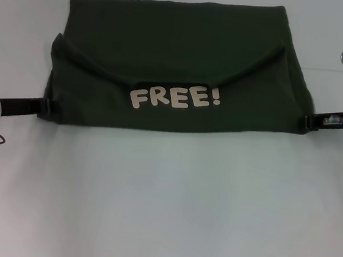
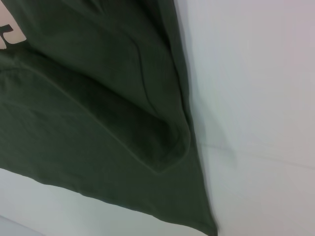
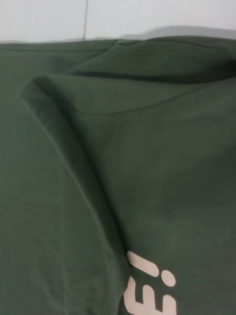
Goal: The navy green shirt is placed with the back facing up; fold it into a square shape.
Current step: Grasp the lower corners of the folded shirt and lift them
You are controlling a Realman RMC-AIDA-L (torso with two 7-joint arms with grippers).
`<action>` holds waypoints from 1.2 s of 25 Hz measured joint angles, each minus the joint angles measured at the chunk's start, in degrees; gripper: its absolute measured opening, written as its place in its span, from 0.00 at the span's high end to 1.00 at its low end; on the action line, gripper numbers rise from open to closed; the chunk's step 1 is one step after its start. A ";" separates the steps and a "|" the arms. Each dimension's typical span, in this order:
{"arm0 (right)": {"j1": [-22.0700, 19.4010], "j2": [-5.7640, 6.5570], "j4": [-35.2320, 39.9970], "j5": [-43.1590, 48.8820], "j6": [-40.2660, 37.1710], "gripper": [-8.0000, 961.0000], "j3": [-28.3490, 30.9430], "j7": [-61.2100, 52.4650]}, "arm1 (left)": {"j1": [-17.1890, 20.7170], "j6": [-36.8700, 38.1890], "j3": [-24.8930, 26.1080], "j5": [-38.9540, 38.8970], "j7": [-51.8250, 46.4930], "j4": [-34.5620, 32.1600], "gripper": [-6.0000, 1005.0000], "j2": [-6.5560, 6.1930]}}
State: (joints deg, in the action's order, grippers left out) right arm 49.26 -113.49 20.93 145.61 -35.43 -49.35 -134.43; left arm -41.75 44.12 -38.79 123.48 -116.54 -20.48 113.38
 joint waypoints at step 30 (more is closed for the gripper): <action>-5.64 0.82 11.70 -1.69 -13.08 0.95 2.66 -0.56 | 1.81 14.14 0.20 5.37 -10.50 -4.72 0.96 -3.33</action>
State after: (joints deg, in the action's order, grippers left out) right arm 43.62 -112.67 32.62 143.92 -48.51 -46.68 -134.99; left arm -39.93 58.26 -38.59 128.85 -127.04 -25.20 110.05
